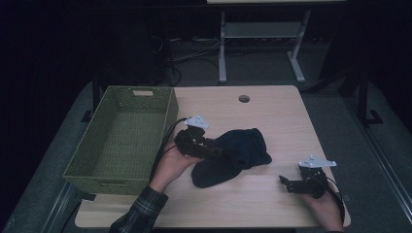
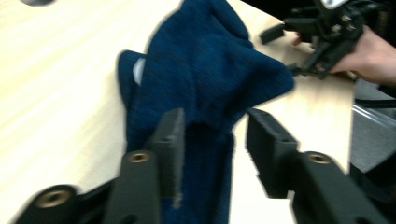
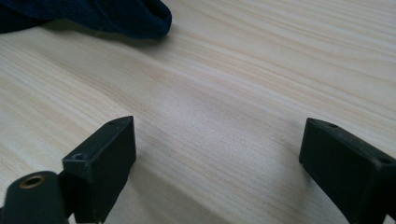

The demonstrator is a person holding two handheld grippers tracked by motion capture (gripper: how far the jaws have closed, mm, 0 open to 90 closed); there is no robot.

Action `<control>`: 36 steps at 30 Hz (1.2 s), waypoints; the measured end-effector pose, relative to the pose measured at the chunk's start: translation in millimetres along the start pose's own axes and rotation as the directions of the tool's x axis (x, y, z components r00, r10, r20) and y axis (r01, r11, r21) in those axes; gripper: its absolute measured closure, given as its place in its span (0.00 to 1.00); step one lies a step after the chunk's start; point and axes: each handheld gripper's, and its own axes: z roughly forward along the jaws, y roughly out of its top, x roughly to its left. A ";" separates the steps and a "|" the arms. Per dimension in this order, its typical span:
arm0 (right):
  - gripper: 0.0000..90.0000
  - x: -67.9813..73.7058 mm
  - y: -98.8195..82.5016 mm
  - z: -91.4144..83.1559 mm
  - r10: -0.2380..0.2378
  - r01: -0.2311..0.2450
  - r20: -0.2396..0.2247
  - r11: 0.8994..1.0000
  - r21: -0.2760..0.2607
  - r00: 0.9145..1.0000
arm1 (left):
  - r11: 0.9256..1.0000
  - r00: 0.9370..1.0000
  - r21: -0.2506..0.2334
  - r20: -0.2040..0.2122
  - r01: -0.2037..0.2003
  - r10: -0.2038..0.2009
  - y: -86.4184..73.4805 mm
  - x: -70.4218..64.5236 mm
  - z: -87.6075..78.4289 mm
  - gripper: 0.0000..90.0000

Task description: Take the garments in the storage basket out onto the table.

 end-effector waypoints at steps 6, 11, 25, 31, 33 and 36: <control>0.12 0.0 -0.1 0.0 -0.001 0.001 0.001 1.000 -0.001 1.000 | 0.999 0.999 0.051 0.043 0.003 -0.005 -16.6 -5.0 18.4 0.95; 0.12 0.2 0.0 -0.1 0.002 -0.002 -0.002 1.000 0.001 1.000 | 0.997 0.999 0.081 0.048 0.003 -0.007 -28.4 -9.0 42.8 1.00; 0.12 0.1 0.0 0.0 0.000 0.000 0.001 1.000 0.000 1.000 | 0.973 0.998 0.226 -0.030 -0.041 0.049 -43.7 -15.6 88.2 1.00; 0.12 0.1 0.0 0.0 0.001 -0.001 0.002 1.000 0.001 1.000 | 0.959 0.997 0.276 -0.002 -0.072 0.076 -51.3 -16.5 89.5 1.00; 0.12 0.1 0.0 0.0 0.001 -0.001 0.002 1.000 0.001 1.000 | 0.957 0.997 0.279 0.014 -0.077 0.076 -53.4 -16.5 87.9 1.00; 0.12 0.4 -0.5 -0.4 -0.005 0.005 -0.001 1.000 0.000 1.000 | 0.958 0.997 0.277 0.042 -0.080 0.071 -57.8 -15.1 84.6 1.00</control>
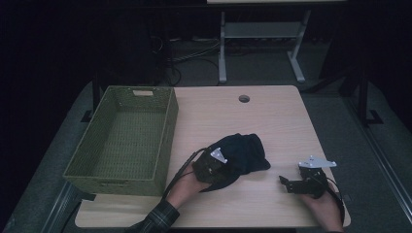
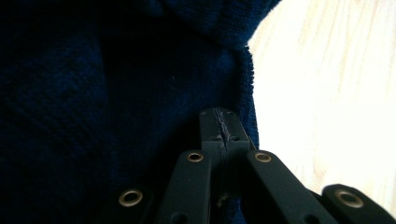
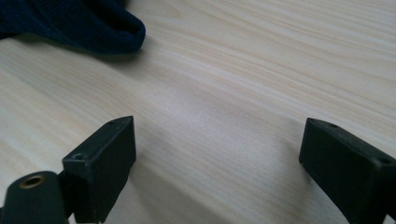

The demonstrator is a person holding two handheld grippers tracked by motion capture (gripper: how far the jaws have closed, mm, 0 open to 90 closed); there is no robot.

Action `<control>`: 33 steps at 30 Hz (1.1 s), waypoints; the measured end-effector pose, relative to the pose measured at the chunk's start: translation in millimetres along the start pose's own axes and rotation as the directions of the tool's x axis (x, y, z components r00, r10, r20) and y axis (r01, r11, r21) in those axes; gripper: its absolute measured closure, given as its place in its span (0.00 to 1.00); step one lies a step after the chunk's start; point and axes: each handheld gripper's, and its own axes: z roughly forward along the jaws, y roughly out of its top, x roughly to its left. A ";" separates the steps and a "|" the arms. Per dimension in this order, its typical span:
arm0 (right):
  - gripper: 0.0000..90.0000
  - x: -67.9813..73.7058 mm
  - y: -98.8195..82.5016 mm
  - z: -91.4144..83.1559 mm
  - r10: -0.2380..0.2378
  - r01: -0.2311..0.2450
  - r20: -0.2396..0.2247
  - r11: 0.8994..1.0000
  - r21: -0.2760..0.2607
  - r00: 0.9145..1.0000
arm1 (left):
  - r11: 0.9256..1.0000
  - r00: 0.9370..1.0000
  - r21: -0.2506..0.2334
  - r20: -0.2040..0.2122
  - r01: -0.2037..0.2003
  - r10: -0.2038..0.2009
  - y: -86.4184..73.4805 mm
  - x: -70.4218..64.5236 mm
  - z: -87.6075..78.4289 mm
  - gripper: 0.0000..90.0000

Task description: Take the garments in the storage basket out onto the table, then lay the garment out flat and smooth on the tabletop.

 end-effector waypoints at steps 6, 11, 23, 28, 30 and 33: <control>0.17 2.4 3.8 -6.0 0.010 -0.009 -0.040 0.999 0.036 0.999 | 1.000 1.000 -0.013 0.029 0.005 -0.005 -4.5 2.3 -1.1 1.00; 0.21 7.2 15.4 -19.8 0.023 -0.025 -0.125 1.000 -0.008 0.992 | 1.000 1.000 -0.017 0.023 0.002 -0.002 -5.0 1.7 -1.2 1.00; 0.30 33.6 54.1 -17.1 -0.068 0.054 -0.270 0.997 -0.059 0.961 | 0.999 1.000 -0.034 0.020 0.014 -0.013 -7.8 1.4 -1.4 1.00; 0.44 40.6 66.1 -10.3 -0.097 0.075 -0.322 0.994 -0.078 0.942 | 0.999 1.000 -0.034 0.018 0.012 -0.012 -7.8 1.0 -1.4 1.00; 0.51 43.7 70.9 -7.9 -0.106 0.083 -0.333 0.993 -0.084 0.937 | 0.999 1.000 -0.034 0.020 0.017 -0.017 -7.8 1.4 -1.4 1.00; 0.60 46.7 77.4 -2.4 -0.119 0.093 -0.354 0.992 -0.089 0.928 | 0.999 1.000 -0.038 0.010 0.014 -0.013 -7.8 -0.5 -1.1 1.00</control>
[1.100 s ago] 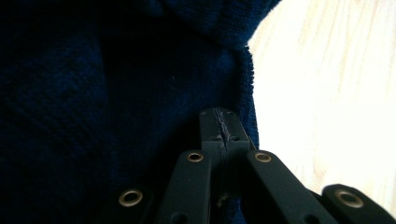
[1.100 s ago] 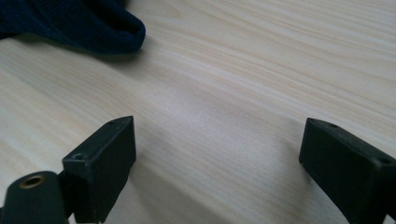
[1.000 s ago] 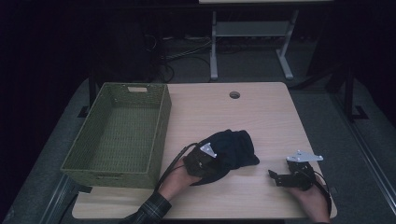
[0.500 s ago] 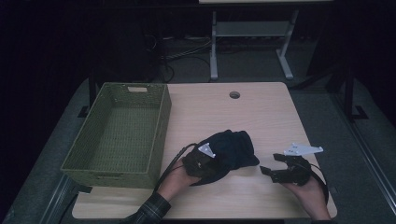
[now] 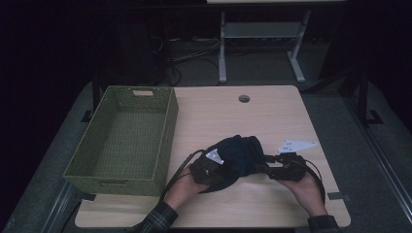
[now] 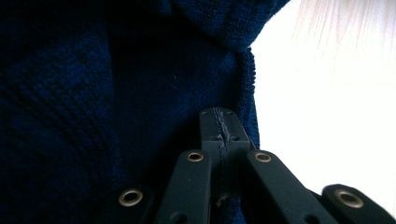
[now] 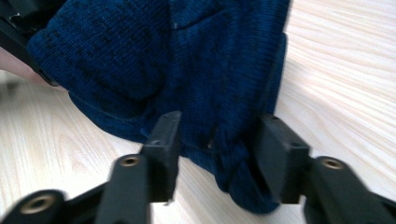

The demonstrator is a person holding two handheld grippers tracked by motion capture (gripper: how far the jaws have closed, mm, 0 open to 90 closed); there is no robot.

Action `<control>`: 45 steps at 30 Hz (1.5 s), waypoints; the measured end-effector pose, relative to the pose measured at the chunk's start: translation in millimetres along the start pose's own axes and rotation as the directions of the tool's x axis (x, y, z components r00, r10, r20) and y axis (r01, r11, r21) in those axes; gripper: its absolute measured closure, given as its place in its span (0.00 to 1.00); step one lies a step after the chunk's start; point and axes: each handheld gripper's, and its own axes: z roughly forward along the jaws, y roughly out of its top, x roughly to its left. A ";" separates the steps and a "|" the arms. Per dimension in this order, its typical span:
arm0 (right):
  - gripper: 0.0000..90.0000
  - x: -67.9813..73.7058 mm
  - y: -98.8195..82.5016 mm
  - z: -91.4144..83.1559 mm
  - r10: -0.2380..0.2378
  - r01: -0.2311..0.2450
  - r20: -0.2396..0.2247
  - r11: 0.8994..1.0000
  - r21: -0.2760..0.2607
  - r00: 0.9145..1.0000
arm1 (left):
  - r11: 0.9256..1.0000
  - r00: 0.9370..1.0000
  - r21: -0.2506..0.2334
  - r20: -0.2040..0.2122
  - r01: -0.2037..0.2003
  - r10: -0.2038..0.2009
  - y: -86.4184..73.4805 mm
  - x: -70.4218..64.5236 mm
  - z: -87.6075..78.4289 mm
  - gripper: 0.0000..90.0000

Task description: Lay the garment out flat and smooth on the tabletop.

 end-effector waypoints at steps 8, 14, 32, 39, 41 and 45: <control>0.86 2.1 13.9 2.3 -0.018 0.018 -0.008 1.000 0.003 1.000 | 1.000 1.000 -0.001 -0.001 0.001 -0.001 -0.3 -0.5 -0.1 1.00; 0.88 -0.3 33.2 -3.4 -0.016 0.016 0.001 1.000 -0.026 1.000 | 1.000 1.000 -0.002 0.007 0.003 -0.003 -0.1 1.1 -0.1 1.00; 0.89 -17.7 105.8 14.3 -0.036 0.038 0.059 0.999 -0.032 0.998 | 1.000 0.999 -0.004 0.033 0.005 -0.005 -0.4 4.6 0.0 1.00; 0.89 -26.2 129.1 22.4 -0.039 0.041 0.092 0.999 -0.022 0.995 | 1.000 0.999 0.011 0.043 0.012 -0.012 0.7 5.4 -0.2 1.00; 0.89 -28.9 136.7 25.0 -0.032 0.033 0.098 0.999 -0.015 0.995 | 1.000 0.999 0.009 0.041 0.012 -0.013 0.7 4.9 -0.2 1.00; 0.89 -32.7 149.1 32.4 -0.032 0.033 0.110 0.999 -0.007 0.993 | 1.000 0.999 0.017 0.053 -0.006 0.005 1.2 5.4 -0.2 1.00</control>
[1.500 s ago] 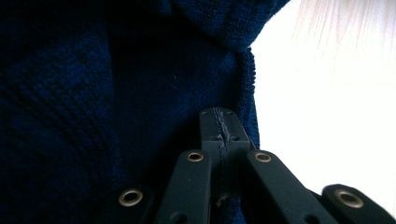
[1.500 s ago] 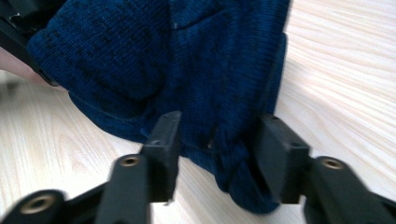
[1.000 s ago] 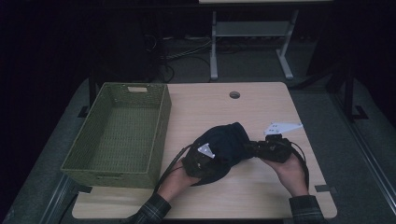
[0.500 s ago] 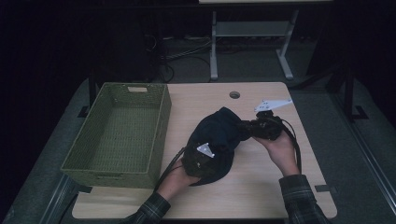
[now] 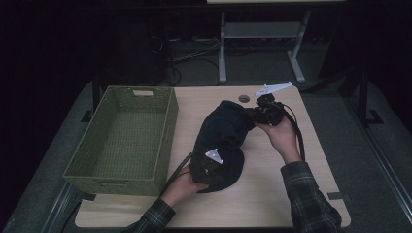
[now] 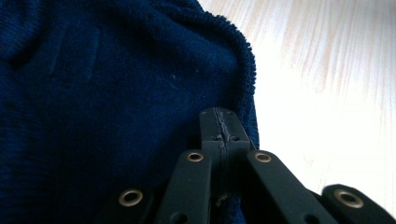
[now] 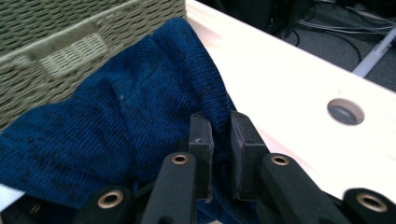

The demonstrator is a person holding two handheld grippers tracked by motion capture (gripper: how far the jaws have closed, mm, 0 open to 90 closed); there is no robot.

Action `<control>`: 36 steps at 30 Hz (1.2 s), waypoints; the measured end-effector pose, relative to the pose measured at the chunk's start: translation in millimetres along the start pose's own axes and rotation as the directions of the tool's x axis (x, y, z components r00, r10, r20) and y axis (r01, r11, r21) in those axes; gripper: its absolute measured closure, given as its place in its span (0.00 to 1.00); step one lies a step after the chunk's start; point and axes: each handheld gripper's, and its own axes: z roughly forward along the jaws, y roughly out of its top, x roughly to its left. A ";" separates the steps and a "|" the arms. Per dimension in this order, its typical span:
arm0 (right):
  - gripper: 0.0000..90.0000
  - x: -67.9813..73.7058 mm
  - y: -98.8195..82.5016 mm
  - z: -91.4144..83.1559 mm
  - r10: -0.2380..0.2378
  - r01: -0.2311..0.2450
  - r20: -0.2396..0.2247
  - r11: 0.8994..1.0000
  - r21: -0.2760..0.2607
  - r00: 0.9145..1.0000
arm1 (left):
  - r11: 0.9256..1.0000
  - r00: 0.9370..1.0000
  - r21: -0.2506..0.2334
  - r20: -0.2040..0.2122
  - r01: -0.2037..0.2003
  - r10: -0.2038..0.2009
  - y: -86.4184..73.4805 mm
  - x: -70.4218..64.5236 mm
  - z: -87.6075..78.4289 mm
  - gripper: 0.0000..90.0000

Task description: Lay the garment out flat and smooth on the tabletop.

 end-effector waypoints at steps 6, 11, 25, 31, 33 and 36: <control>0.90 -8.8 21.0 12.0 0.009 -0.009 0.028 1.000 0.004 1.000 | 1.000 0.999 0.010 0.031 -0.016 0.015 -0.9 -0.7 -0.4 1.00; 0.90 -18.0 31.3 21.8 0.016 -0.018 0.064 1.000 0.017 0.998 | 0.999 0.999 0.021 0.041 -0.034 0.033 -1.7 -3.0 -0.9 1.00; 0.89 -49.7 27.5 67.7 0.030 -0.041 0.142 0.996 0.076 0.989 | 0.999 0.998 0.017 0.060 -0.037 0.036 -3.3 -1.5 -1.3 1.00; 0.66 -53.2 23.9 75.1 0.063 -0.068 0.129 0.997 0.035 0.990 | 0.999 0.997 0.013 0.069 -0.034 0.033 -4.0 -0.1 -1.5 1.00; 0.65 -51.7 23.6 70.0 0.060 -0.062 0.137 0.998 0.010 0.989 | 0.999 0.997 0.009 0.072 -0.032 0.032 -4.3 0.4 -1.1 1.00; 0.68 -50.0 20.9 60.7 0.063 -0.062 0.132 0.998 -0.013 0.989 | 1.000 0.997 0.009 0.075 -0.029 0.028 -4.3 0.8 -1.2 1.00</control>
